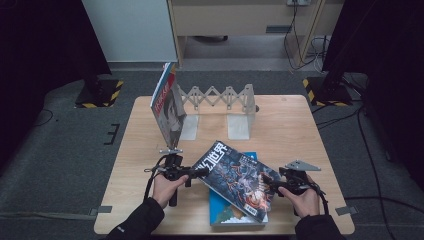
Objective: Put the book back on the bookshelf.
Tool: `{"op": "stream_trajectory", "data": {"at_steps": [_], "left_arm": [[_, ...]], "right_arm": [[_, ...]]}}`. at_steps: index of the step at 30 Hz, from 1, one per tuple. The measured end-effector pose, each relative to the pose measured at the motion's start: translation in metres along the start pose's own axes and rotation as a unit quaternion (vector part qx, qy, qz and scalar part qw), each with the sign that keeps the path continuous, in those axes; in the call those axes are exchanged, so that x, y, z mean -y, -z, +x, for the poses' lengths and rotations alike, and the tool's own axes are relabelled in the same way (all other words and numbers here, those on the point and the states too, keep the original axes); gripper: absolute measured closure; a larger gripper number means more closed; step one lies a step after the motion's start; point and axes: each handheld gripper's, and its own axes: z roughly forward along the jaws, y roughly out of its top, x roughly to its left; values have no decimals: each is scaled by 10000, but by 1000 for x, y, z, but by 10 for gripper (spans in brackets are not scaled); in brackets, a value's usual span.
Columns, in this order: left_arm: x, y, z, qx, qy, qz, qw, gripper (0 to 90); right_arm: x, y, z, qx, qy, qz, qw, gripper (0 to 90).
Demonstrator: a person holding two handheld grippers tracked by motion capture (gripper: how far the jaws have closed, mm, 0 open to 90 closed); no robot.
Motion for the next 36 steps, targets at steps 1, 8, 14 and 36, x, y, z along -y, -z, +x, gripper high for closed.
{"op": "stream_trajectory", "data": {"at_steps": [1,8,14,36], "left_arm": [[0,0,0,47,43,22,10000,574],[-2,2,-2,131,174,94,9997,618],[-5,9,-8,297,265,-39,9992,700],[-29,46,-31,320,392,-632,9967,815]], "right_arm": [[0,0,0,3,5,-5,10000,229],[0,0,0,7,35,-18,10000,229],[0,0,0,-3,56,-18,10000,222],[-1,5,-17,364,1,-75,9993,208]]}}
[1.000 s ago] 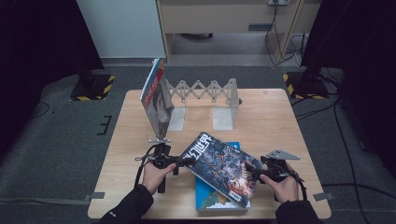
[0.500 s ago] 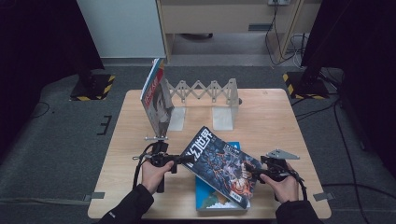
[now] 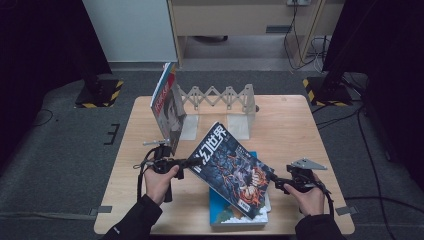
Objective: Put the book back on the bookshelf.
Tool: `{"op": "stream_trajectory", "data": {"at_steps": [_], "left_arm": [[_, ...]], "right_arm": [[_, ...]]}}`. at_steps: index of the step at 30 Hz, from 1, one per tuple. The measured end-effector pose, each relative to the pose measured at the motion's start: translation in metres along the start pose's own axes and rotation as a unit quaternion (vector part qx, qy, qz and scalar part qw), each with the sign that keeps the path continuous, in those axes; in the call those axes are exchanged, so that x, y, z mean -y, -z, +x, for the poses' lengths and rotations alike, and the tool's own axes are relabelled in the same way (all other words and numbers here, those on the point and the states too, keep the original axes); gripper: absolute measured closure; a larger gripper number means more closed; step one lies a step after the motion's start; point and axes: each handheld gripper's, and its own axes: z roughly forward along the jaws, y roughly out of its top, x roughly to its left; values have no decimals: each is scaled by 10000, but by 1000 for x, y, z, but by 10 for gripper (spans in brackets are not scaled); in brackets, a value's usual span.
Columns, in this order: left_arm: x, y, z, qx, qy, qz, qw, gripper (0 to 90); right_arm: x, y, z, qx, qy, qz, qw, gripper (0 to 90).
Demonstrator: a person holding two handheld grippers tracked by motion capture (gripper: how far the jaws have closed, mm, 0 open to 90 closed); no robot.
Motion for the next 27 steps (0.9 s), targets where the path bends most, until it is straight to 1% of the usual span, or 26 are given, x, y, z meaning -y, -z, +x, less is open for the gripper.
{"op": "stream_trajectory", "data": {"at_steps": [1,2,3,8,11,15,16,17,18,20,24,27], "left_arm": [[-2,2,-1,-7,-25,-42,10000,817],[-4,5,-3,-18,-51,-74,10000,818],[-6,7,-4,-30,-83,-126,9999,819],[-14,15,-12,-112,-268,-218,9993,820],[-18,17,-16,-134,-351,-254,9990,821],[-22,21,-21,-116,-402,-360,9985,821],[-24,22,-23,-100,-398,-397,9984,821],[-25,23,-25,-99,-432,-429,9981,821],[-27,26,-28,-108,-457,-483,9977,821],[-29,28,-30,-115,-534,-529,9971,821],[-34,36,-36,-194,-606,-704,9955,821],[-37,42,-38,-264,-662,-807,9942,821]], "right_arm": [[0,0,-2,38,30,24,10000,205],[1,0,-3,90,2,50,9999,195],[2,0,-6,137,39,86,9999,180],[5,-2,-16,378,121,301,9988,170],[6,-2,-23,479,111,379,9981,164],[10,-3,-33,637,55,556,9964,165],[10,-4,-34,655,43,596,9961,165],[11,-4,-36,679,40,633,9957,167],[12,-4,-38,680,87,666,9954,167],[13,-5,-40,705,52,728,9948,164],[17,-9,-44,723,47,942,9929,144],[17,-10,-44,738,69,924,9930,134]]}}
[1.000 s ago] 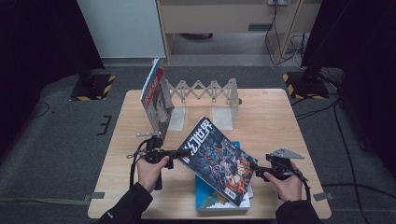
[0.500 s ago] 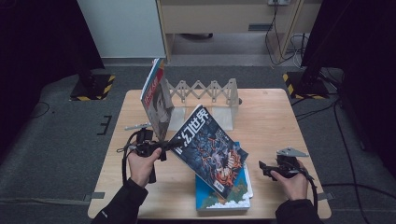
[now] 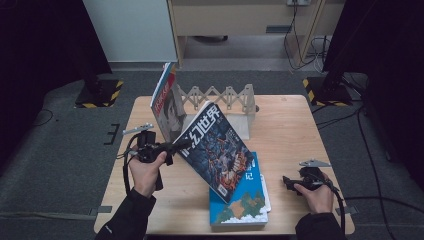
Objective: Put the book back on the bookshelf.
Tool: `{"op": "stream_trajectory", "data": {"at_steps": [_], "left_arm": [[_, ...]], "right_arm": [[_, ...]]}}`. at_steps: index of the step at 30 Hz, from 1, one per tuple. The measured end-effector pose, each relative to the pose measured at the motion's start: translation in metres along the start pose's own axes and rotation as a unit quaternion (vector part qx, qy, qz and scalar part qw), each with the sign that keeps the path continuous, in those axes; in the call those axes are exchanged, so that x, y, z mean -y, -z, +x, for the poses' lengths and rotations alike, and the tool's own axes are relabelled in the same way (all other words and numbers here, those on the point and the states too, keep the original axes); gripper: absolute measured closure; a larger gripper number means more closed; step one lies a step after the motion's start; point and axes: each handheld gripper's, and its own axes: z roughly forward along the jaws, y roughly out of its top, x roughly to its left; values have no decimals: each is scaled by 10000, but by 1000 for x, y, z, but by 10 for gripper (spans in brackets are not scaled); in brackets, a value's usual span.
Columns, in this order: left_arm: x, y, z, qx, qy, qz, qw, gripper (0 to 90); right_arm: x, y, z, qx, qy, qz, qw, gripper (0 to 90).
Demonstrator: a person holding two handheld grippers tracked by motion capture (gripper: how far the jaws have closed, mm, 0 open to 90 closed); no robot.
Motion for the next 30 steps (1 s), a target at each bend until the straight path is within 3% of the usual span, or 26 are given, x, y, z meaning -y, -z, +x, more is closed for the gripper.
{"op": "stream_trajectory", "data": {"at_steps": [3,4,8,11,14,19,30], "left_arm": [[-4,5,0,-51,-18,-114,9999,821],[-5,7,0,28,20,-160,9999,821],[-11,15,-3,-146,-77,-319,9994,821],[-16,22,-2,-165,-76,-460,9988,820],[-21,28,-3,-143,-81,-601,9981,821],[-31,35,-10,-196,-209,-784,9965,821],[-44,40,-22,-518,-509,-868,9936,820]], "right_arm": [[0,-2,1,11,104,1,9999,96],[1,-3,2,16,121,-10,9999,87],[2,-5,4,39,244,-43,9997,49],[2,-7,5,58,220,-76,9997,21],[5,-10,7,132,157,-285,9994,4],[5,-10,7,132,158,-286,9994,4],[5,-10,7,134,159,-288,9994,4]]}}
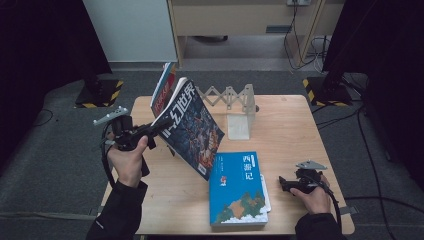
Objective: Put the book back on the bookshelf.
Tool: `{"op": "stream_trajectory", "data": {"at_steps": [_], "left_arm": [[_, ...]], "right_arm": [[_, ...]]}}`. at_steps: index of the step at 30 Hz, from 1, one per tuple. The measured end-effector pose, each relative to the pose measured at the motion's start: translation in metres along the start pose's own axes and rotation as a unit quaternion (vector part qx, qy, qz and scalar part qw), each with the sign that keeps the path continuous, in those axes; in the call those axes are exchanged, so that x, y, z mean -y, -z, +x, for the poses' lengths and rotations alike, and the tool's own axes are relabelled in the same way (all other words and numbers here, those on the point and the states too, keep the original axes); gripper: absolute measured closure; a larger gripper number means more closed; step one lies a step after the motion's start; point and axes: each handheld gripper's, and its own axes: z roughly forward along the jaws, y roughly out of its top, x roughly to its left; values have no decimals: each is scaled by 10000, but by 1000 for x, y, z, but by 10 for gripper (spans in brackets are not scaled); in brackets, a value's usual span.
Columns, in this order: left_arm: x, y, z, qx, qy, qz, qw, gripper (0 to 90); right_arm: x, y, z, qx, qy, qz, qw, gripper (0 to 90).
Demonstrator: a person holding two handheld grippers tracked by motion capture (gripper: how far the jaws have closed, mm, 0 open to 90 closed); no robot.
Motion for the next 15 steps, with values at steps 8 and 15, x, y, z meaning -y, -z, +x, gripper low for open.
{"op": "stream_trajectory", "data": {"at_steps": [8,15], "left_arm": [[-12,4,-2,-128,-100,-105,9998,821],[-24,7,-7,-349,-306,-160,9988,821]], "right_arm": [[0,0,0,-5,0,6,10000,4],[0,0,0,-6,2,10,10000,4]]}}
